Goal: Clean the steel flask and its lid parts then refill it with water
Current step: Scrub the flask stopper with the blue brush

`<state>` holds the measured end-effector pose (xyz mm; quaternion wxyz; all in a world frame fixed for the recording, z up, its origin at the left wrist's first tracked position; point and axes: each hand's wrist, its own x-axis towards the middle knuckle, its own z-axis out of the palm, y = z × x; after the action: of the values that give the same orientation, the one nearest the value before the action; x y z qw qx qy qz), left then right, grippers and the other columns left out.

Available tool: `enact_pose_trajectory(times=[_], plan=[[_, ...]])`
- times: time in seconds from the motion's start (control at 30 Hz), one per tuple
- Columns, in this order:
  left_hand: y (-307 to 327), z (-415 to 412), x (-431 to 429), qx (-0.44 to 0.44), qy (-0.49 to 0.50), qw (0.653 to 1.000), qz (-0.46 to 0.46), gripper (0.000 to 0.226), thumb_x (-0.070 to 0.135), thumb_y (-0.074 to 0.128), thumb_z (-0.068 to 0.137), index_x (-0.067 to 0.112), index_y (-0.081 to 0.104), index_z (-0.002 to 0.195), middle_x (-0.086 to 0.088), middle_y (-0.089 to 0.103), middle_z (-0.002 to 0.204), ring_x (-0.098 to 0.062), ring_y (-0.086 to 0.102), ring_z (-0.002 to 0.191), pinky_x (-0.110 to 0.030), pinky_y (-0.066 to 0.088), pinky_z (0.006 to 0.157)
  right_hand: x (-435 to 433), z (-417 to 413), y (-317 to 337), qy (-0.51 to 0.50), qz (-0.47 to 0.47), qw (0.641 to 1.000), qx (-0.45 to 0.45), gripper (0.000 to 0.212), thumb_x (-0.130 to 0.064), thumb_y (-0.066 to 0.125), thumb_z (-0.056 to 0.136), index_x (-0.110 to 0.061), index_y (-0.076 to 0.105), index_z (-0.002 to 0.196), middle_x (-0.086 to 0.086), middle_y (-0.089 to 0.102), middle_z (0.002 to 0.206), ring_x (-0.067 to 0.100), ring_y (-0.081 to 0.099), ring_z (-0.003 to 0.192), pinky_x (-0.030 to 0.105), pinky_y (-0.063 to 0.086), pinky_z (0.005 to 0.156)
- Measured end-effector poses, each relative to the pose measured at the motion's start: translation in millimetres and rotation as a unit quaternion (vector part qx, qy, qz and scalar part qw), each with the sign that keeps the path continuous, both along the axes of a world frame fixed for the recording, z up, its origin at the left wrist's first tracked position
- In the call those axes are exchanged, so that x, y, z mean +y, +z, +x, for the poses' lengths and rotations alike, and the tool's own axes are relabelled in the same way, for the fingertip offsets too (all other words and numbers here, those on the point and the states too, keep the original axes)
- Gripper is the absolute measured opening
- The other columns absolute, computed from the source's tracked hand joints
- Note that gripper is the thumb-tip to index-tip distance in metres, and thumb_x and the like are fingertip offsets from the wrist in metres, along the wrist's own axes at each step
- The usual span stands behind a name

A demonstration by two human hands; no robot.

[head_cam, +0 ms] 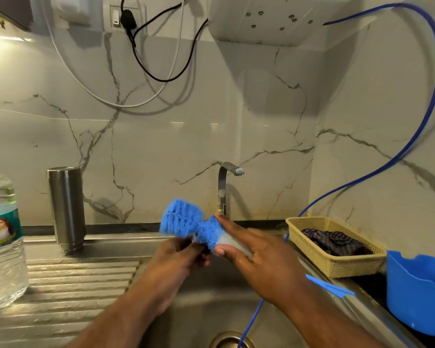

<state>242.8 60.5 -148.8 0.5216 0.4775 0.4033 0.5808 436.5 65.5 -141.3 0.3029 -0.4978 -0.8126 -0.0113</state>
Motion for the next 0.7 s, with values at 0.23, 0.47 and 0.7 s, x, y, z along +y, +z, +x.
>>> enact_pose_trajectory(times=[0.23, 0.47, 0.7], plan=[[-1.1, -22.5, 5.3, 0.212, 0.067, 0.973, 0.065, 0.016, 0.021, 0.07, 0.092, 0.025, 0.07, 0.107, 0.003, 0.078, 0.097, -0.007, 0.072, 0.091, -0.03, 0.055, 0.083, 3.1, 11.4, -5.9, -0.005, -0.019, 1.0, 0.022, 0.065, -0.093, 0.017, 0.081, -0.076, 0.006, 0.142, -0.024, 0.06, 0.135, 0.001, 0.055, 0.116, 0.031, 0.05, 0.094], [-2.6, -27.3, 13.0, 0.184, 0.088, 0.974, 0.094, 0.029, 0.02, 0.075, 0.089, 0.031, 0.069, 0.115, 0.007, 0.077, 0.106, -0.007, 0.071, 0.102, -0.038, 0.057, 0.096, 13.7, 30.5, -10.9, -0.022, -0.028, 0.991, 0.13, 0.046, -0.085, 0.036, 0.084, -0.083, 0.025, 0.129, -0.024, 0.066, 0.129, -0.002, 0.062, 0.107, 0.034, 0.055, 0.092], [-6.1, -31.4, 18.6, -0.05, 0.0, 0.998, -0.022, 0.033, 0.01, 0.065, 0.092, 0.014, 0.067, 0.124, -0.011, 0.075, 0.116, -0.028, 0.071, 0.111, -0.058, 0.056, 0.093, 9.8, 20.0, -7.9, 0.002, -0.059, 0.991, 0.118, 0.051, -0.085, 0.036, 0.084, -0.079, 0.027, 0.134, -0.031, 0.058, 0.132, -0.004, 0.058, 0.116, 0.035, 0.053, 0.099]])
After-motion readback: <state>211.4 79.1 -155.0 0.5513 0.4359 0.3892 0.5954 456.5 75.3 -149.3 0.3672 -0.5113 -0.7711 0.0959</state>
